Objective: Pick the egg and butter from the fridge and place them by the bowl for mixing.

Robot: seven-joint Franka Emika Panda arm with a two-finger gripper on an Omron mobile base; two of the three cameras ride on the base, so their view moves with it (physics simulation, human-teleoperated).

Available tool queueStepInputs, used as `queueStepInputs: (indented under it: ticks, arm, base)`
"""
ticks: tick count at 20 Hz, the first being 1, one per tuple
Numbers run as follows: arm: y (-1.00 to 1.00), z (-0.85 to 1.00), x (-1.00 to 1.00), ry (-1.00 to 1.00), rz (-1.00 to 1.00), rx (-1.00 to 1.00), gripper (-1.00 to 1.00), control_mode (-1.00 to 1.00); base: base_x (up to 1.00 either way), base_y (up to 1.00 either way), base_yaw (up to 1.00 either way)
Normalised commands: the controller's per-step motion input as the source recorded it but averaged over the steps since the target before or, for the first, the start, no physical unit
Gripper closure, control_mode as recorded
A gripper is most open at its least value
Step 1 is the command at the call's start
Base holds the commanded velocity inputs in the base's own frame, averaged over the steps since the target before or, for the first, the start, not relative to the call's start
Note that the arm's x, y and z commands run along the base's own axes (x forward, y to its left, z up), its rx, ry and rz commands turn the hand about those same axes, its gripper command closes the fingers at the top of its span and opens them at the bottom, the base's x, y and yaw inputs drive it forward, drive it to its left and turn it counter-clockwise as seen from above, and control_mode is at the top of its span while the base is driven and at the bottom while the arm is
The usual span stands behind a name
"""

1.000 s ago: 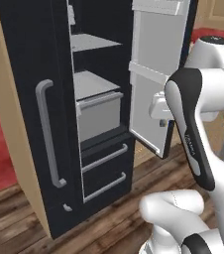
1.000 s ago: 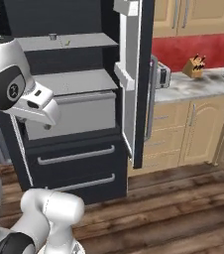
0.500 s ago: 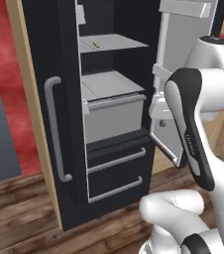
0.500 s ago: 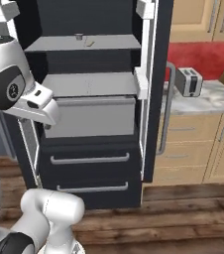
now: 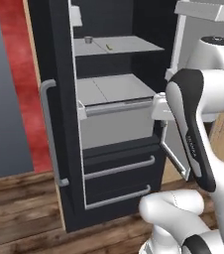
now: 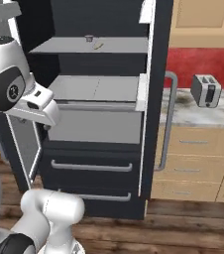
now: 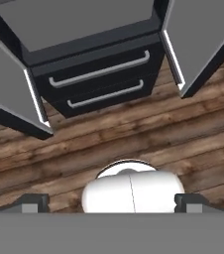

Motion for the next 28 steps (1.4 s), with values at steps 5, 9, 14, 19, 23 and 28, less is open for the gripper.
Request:
queueStepInputs:
  ticks: [5, 9, 14, 19, 23, 28]
  arm:
    - [0.00, 0.00, 0.00, 0.00, 0.00, 0.00, -1.00, 1.00]
    - [0.00, 0.00, 0.00, 0.00, 0.00, 0.00, -1.00, 1.00]
    - [0.00, 0.00, 0.00, 0.00, 0.00, 0.00, -1.00, 1.00]
    - [0.00, 0.00, 0.00, 0.00, 0.00, 0.00, -1.00, 1.00]
    - [0.00, 0.00, 0.00, 0.00, 0.00, 0.00, -1.00, 1.00]
    - [0.00, 0.00, 0.00, 0.00, 0.00, 0.00, -1.00, 1.00]
  base:
    - [0.86, -0.27, 0.19]
    - [0.73, -0.43, 0.18]
    - [0.37, -0.12, 0.01]
    - [0.55, 0.14, 0.00]
    - [0.62, 0.02, 0.00]
    - [0.49, 0.07, 0.00]
